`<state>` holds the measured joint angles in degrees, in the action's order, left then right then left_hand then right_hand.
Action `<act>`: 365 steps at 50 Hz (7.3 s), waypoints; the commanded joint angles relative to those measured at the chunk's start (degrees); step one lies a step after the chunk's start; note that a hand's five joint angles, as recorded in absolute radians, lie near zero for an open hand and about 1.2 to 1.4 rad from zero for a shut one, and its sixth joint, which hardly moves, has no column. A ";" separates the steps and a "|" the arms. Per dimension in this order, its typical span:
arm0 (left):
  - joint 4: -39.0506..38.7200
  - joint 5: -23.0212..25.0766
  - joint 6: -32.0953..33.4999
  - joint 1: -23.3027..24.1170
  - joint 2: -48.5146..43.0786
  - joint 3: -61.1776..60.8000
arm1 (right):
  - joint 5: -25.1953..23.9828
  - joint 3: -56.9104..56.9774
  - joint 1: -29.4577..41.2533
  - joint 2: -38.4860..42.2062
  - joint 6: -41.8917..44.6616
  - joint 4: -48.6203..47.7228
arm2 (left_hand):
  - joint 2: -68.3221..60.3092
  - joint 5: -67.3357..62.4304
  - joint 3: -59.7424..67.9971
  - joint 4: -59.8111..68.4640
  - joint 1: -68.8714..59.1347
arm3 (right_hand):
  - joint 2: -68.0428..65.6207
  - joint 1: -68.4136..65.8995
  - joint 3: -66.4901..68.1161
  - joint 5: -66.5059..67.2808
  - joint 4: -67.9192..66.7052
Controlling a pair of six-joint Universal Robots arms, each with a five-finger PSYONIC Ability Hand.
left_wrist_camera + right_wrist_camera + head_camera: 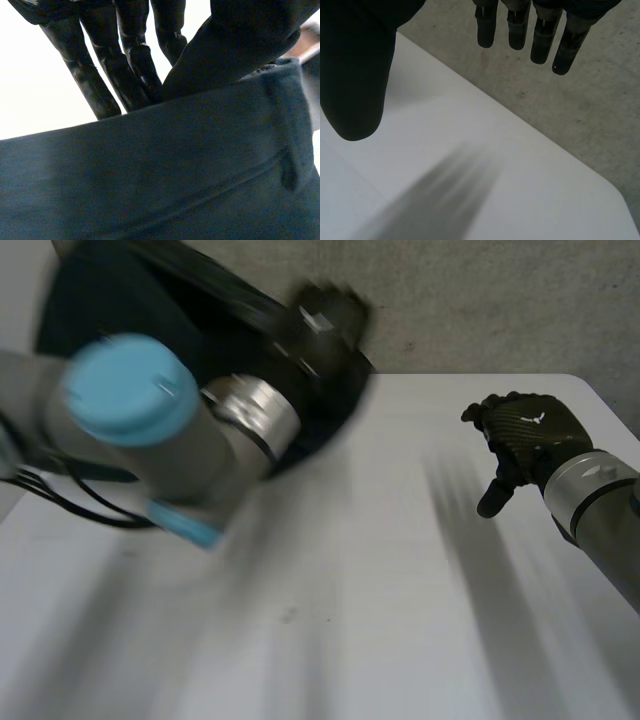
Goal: Fold the shorts.
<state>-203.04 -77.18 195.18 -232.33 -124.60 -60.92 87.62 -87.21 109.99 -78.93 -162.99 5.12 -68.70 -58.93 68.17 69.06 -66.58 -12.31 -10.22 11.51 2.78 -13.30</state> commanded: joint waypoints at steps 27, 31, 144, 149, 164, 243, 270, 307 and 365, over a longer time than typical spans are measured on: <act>9.68 -3.50 1.87 2.42 8.58 -11.57 | -4.02 -0.06 -2.41 -0.61 1.70 1.56 | 46.54 46.77 -46.01 -46.91 44.42 | 2.31 0.22 -1.51 -2.78 3.30; 9.77 -5.52 1.95 -2.15 13.06 -17.03 | -9.21 -2.08 -1.36 -0.52 6.71 4.89 | 46.54 46.77 -46.01 -46.91 44.42 | 2.31 0.22 -1.51 -2.78 3.30; 15.39 -3.59 9.78 -13.59 35.48 -36.02 | -7.20 19.26 5.32 21.70 -16.66 14.04 | -11.30 -11.07 11.83 10.94 -13.42 | 2.08 -0.02 -1.28 -2.55 3.07; 15.31 -3.77 9.78 -13.59 36.10 -35.85 | -7.11 23.22 7.43 30.06 -17.54 12.03 | -11.30 -11.07 11.83 10.94 -13.42 | -7.01 -9.10 7.81 6.54 -6.02; 15.39 -3.94 7.67 -14.55 36.36 -35.05 | 4.05 19.55 8.75 16.66 -5.38 1.99 | -11.30 -11.07 11.83 10.94 -13.42 | -67.69 -69.78 68.49 67.22 -66.70; 2.30 -18.18 -2.26 -15.69 11.75 15.76 | 7.66 39.84 9.45 19.17 17.62 -35.11 | -11.30 -11.07 11.83 10.94 -13.42 | -67.69 -69.78 68.49 67.22 -66.70; 6.69 -18.27 10.82 -16.84 9.99 -36.10 | 1.33 16.37 9.45 29.28 21.31 -6.54 | -11.30 -11.07 11.83 10.94 -13.42 | -67.69 -69.78 68.49 67.22 -66.70; 43.79 -14.50 21.56 -9.89 54.56 -56.59 | -7.63 -11.76 8.75 -6.23 29.57 26.46 | -11.30 -11.07 11.83 10.94 -13.42 | -67.69 -69.78 68.49 67.22 -66.70; 4.76 -13.87 22.26 -8.22 -22.71 9.78 | -2.63 23.31 5.85 38.96 33.36 -37.55 | 45.62 45.84 -45.09 -45.98 43.50 | -2.26 -4.35 3.06 1.79 -1.27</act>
<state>-198.31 -89.30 217.51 -240.52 -148.81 -48.32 84.13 -62.85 116.75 -37.59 -128.56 -28.83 -39.87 -30.09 40.16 39.70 -37.44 -36.59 -31.39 36.81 26.89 -36.70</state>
